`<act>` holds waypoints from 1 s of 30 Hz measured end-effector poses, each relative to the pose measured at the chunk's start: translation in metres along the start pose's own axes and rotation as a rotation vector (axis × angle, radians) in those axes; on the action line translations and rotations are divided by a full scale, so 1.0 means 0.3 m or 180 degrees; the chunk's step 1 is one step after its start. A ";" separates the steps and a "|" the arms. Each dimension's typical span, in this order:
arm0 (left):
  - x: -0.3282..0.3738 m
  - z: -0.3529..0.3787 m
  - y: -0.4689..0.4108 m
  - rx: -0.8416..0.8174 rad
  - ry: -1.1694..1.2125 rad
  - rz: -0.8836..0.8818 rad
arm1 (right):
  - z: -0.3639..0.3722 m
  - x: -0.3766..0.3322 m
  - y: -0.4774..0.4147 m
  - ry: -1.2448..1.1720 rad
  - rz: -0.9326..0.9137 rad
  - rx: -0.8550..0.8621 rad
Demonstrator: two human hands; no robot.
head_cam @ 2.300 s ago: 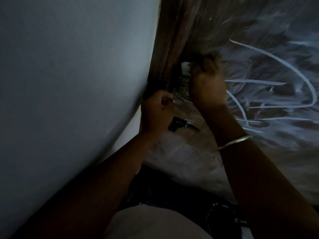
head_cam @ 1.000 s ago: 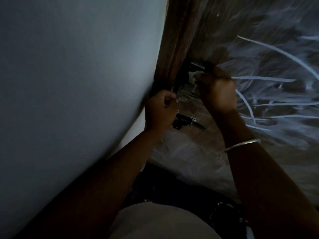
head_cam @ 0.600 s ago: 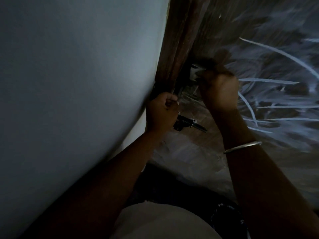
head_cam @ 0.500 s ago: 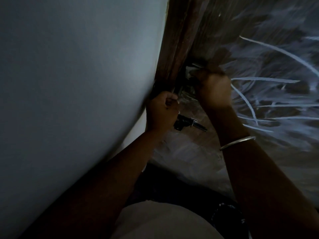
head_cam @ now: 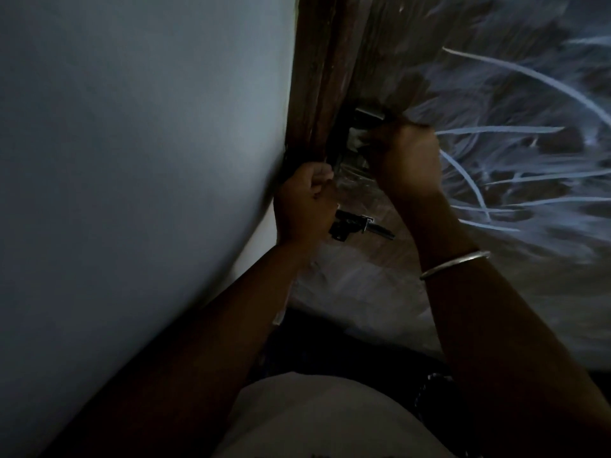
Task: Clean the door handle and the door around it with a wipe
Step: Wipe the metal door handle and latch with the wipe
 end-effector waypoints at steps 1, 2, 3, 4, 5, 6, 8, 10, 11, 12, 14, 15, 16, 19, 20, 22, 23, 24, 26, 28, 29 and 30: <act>0.000 -0.003 -0.001 0.0021 0.0003 -0.0004 | -0.030 0.010 0.017 -0.0113 -0.0008 0.0252; 0.003 -0.005 0.000 0.0049 -0.0032 0.0018 | -0.053 0.015 0.037 -0.0243 -0.0026 0.0487; 0.005 -0.006 0.002 0.0074 -0.0082 0.0051 | -0.060 0.014 0.052 -0.0315 -0.0033 0.0588; 0.005 -0.006 0.004 0.0083 -0.0121 0.0071 | -0.045 0.012 0.054 -0.0310 0.0000 0.0498; 0.002 -0.002 0.006 0.0068 -0.0138 0.0058 | -0.014 0.015 0.045 -0.0266 0.0062 0.0286; -0.004 0.002 0.008 0.0034 -0.0137 0.0022 | 0.013 0.026 0.029 -0.0232 0.0157 0.0049; -0.015 0.003 0.011 -0.0012 -0.0126 -0.0056 | 0.018 0.047 0.011 -0.0301 0.0286 -0.0067; -0.018 -0.002 0.014 0.0012 -0.0109 -0.0090 | -0.020 0.062 0.030 -0.0472 0.0316 0.0303; -0.016 -0.003 0.014 0.0019 -0.0092 -0.0090 | -0.033 0.066 0.046 -0.0551 0.0324 0.0481; -0.014 -0.002 0.015 0.0019 -0.0094 -0.0086 | -0.031 0.068 0.057 -0.0584 0.0340 0.0526; -0.010 0.001 0.017 0.0015 -0.0150 -0.0075 | 0.007 0.069 0.061 -0.0467 0.0408 0.0252; -0.011 0.002 0.018 0.0015 -0.0167 -0.0078 | 0.018 0.075 0.059 -0.0423 0.0439 0.0148; -0.013 0.002 0.018 0.0020 -0.0160 -0.0085 | 0.010 0.083 0.060 -0.0437 0.0450 0.0177; -0.020 -0.001 0.016 0.0039 -0.0106 -0.0113 | -0.070 0.118 0.087 -0.0585 0.0544 0.0630; -0.020 0.000 0.015 0.0042 -0.0122 -0.0111 | -0.086 0.139 0.101 -0.0658 0.0649 0.0689; -0.017 0.005 0.016 0.0042 -0.0159 -0.0102 | -0.091 0.175 0.125 -0.0724 0.0807 0.0656; -0.015 0.007 0.017 0.0033 -0.0153 -0.0093 | -0.087 0.184 0.129 -0.0727 0.0821 0.0601; -0.011 0.009 0.017 0.0019 -0.0152 -0.0075 | -0.081 0.181 0.129 -0.0758 0.0785 0.0542; -0.004 0.013 0.018 -0.0010 -0.0173 -0.0034 | -0.067 0.135 0.122 -0.0845 0.0486 0.0434; 0.000 0.014 0.020 -0.0008 -0.0192 -0.0015 | -0.057 0.058 0.120 -0.0808 0.0094 0.0414; 0.003 0.013 0.021 0.0009 -0.0213 -0.0003 | -0.052 0.027 0.119 -0.0730 0.0000 0.0436; 0.005 0.012 0.022 0.0023 -0.0240 0.0015 | -0.044 0.001 0.116 -0.0626 -0.0040 0.0435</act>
Point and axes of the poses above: each hand's wrist, its own y-axis away from the middle knuckle, its own z-axis out of the palm, x = y × z, the point moved 8 cm from there along -y, towards the middle knuckle, and after that the axes turned 14 degrees about -x, right-handed, at the moved point
